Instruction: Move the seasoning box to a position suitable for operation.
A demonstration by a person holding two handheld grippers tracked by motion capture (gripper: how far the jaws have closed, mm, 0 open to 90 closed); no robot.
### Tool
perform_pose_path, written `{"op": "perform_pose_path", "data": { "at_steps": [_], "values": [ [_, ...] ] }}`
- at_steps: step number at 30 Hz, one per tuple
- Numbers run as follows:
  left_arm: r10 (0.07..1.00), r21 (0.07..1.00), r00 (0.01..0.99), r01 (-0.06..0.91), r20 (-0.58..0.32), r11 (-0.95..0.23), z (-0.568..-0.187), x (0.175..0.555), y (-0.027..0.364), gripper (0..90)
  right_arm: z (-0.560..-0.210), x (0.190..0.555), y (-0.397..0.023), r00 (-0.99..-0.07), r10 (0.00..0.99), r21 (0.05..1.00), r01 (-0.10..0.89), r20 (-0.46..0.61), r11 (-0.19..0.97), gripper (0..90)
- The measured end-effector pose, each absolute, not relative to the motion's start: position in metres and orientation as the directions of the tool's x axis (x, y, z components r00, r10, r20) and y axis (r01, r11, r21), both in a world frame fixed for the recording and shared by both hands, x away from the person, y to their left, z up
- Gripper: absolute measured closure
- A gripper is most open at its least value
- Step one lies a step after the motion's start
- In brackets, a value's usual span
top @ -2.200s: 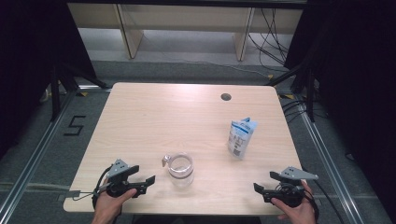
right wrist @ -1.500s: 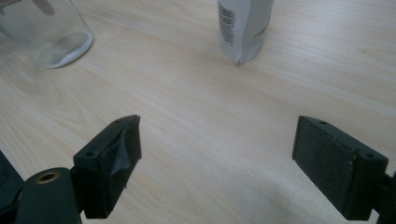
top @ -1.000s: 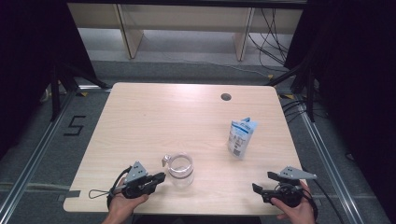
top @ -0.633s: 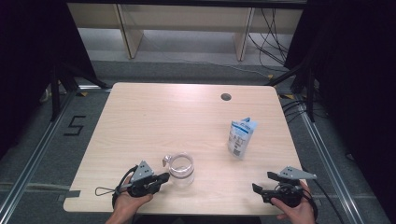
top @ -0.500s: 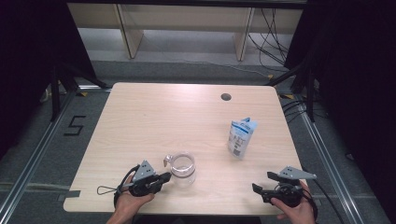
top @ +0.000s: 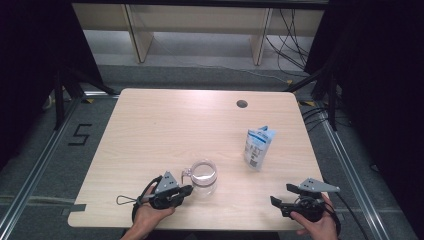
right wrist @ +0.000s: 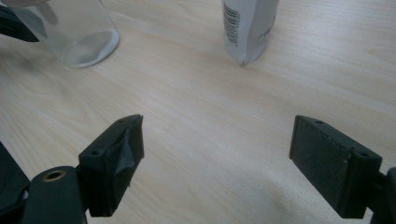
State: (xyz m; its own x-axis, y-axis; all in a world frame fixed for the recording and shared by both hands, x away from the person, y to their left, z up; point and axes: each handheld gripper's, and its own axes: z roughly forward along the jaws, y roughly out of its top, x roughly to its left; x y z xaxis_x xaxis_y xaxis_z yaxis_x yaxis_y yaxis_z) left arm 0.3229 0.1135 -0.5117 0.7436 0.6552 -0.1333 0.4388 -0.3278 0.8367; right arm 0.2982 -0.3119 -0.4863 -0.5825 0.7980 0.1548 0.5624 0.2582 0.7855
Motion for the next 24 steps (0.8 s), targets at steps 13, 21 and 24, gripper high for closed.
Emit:
{"op": "perform_pose_path", "data": {
  "at_steps": [13, 21, 24],
  "values": [
    [0.654, 0.838, 0.746, 0.431, -0.122, -0.335, -0.51, 0.323, 0.108, 80.9, -0.486, 0.298, -0.312, -0.58, 0.797, 0.78, 0.573, 0.167, 0.253, 18.8],
    [0.671, 0.857, 0.734, 0.41, -0.107, -0.312, -0.499, 0.311, 0.129, 73.6, -0.486, 0.296, -0.31, -0.571, 0.798, 0.775, 0.587, 0.193, 0.232, 18.8],
    [0.694, 0.864, 0.713, 0.407, -0.097, -0.297, -0.496, 0.311, 0.139, 68.7, -0.488, 0.299, -0.311, -0.585, 0.796, 0.788, 0.559, 0.153, 0.26, 18.7]
  ]
}}
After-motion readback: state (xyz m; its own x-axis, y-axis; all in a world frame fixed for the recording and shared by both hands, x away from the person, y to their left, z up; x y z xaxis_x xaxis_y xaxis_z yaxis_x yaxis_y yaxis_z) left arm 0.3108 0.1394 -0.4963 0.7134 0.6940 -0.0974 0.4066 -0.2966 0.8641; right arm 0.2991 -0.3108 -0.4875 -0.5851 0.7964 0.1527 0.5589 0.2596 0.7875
